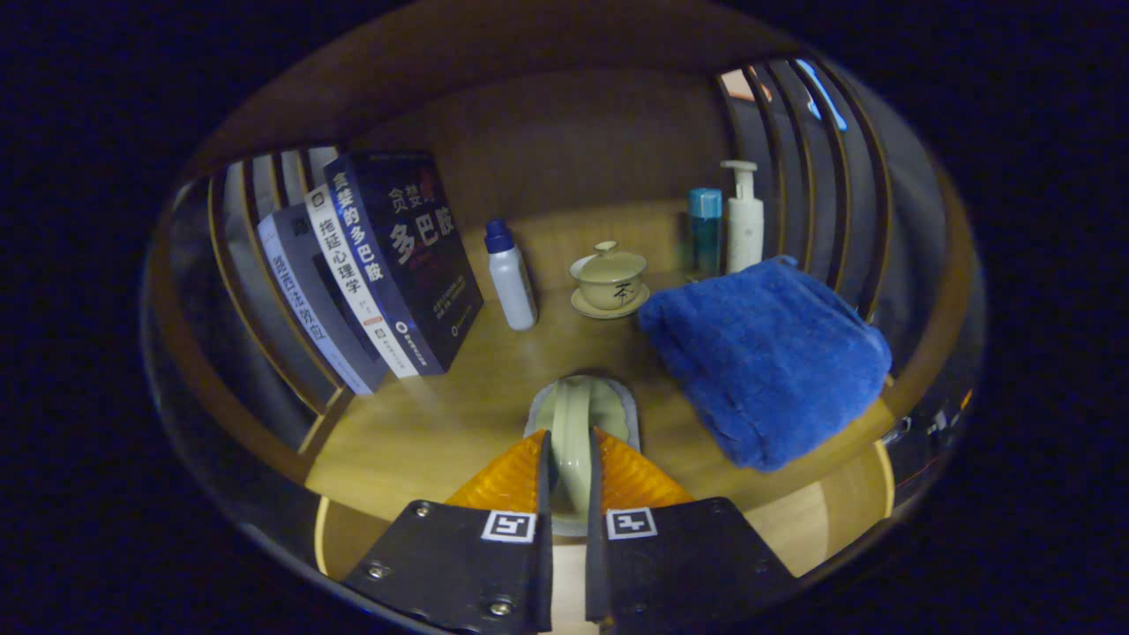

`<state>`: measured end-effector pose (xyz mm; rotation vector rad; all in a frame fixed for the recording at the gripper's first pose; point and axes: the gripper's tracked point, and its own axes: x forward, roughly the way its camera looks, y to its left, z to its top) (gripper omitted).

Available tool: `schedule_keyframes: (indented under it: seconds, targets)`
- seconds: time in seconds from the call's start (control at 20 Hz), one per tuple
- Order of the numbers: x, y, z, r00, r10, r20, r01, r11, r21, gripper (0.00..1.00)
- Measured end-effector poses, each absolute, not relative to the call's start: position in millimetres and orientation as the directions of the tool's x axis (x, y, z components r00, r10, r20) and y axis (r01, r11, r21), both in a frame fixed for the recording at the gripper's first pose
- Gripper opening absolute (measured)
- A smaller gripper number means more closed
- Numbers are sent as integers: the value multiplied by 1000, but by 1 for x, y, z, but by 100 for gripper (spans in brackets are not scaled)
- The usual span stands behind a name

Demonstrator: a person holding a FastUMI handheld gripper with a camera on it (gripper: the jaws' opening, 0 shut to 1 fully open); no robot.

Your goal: Pull open the drawer, take out the items inside it, and place them on the countertop above the cabinet.

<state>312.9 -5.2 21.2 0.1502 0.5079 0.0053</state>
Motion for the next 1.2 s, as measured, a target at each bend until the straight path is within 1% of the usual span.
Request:
schedule_keyframes:
  seconds: [0.2,0.35,0.85,0.9,1.1,1.2]
  targets:
    - [335,-3,21,902,58,-429,-7,993,118,15]
    - [341,-1,21,906,60,-419,-5,991,131,15]
    - [344,-1,24,940,18,-341,9,997,76,15]
    - [342,-1,22,940,16,-341,12,997,81,17]
    - [334,-2,23,960,-14,-281,25,999,37,32]
    - [325,-1,22,965,-27,-261,30,999,9,67]
